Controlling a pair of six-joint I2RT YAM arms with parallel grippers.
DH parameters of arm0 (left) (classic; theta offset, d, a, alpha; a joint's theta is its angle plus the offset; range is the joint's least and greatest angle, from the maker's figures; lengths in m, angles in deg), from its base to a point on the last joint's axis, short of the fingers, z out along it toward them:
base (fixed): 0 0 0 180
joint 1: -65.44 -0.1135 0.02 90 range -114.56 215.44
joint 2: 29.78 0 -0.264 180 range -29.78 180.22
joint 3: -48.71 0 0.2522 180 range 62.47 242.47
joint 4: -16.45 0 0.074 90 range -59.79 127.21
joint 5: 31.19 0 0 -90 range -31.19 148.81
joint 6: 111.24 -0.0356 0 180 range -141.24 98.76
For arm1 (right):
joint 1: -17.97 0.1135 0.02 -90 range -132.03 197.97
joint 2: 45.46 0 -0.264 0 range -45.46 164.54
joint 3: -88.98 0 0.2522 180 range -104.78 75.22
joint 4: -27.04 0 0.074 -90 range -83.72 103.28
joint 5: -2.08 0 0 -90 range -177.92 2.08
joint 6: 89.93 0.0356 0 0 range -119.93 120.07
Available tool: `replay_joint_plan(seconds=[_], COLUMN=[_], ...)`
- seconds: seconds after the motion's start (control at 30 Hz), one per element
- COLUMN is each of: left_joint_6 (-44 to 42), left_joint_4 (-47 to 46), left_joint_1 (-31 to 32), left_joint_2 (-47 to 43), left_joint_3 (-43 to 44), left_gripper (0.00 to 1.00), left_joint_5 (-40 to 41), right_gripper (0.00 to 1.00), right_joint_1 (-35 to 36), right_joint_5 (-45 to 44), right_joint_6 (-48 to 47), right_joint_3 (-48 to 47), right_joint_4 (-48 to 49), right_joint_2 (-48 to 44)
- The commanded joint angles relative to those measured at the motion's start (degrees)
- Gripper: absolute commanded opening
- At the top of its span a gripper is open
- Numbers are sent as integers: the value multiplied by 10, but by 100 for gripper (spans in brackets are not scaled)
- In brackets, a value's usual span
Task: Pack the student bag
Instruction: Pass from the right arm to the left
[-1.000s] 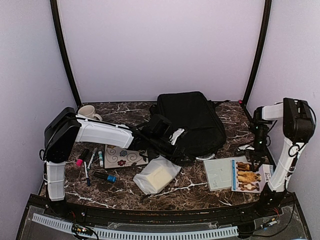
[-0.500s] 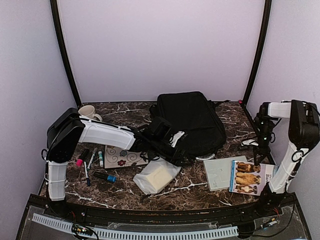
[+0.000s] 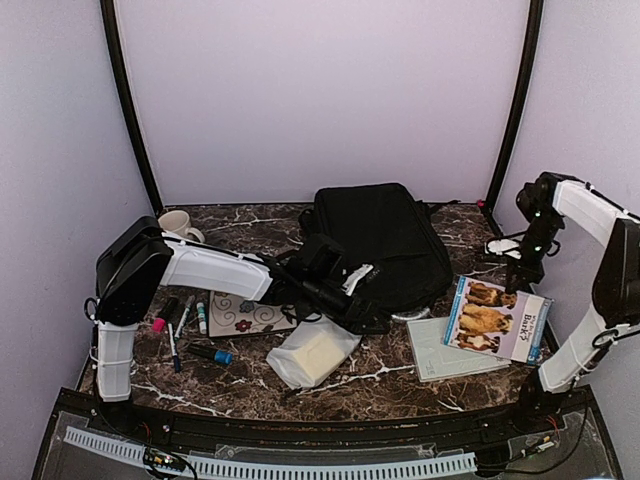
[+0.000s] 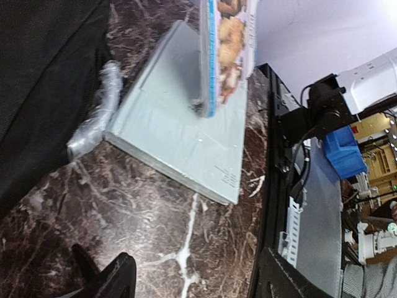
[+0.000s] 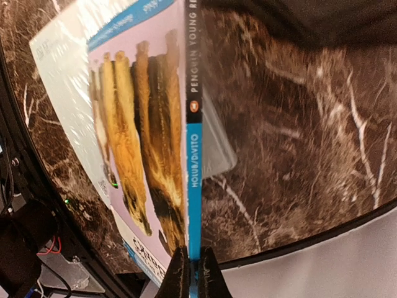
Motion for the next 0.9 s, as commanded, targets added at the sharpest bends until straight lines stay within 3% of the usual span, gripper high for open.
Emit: replay_joint_plan(seconds=[0.0,0.13,0.2,0.33,0.5,0.77,0.87], left_joint_6=[-10,-54,-77,-113,-127,-166,-192], left_joint_4=[-34,32,46,-16,-46,20,47], left_joint_1=[3,3,3,3,2,-17,-35], left_joint_2=[-5,-17,-38,-102,-156,-177,-185], left_joint_3=[26,67,66,-5,-46,-15,-2], left_gripper=[70,69,70,94,99,99,88], left_joint_5=[-89,-70,-5,75,158,177,126], right_gripper=[0,0,0,0,0,0,0], right_joint_1=[87,176,205,243,286,345,357], right_joint_5=[63,61,77,112,166,155,159], right_joint_6=[56,95,104,114,134,158,163], right_joint_3=[-26,-45,-69,-116,-158,-179,-186], right_joint_4=[-5,-4,-3,-1,11,52,61], right_joint_2=[-53,-58,-47,-17,23,32,27])
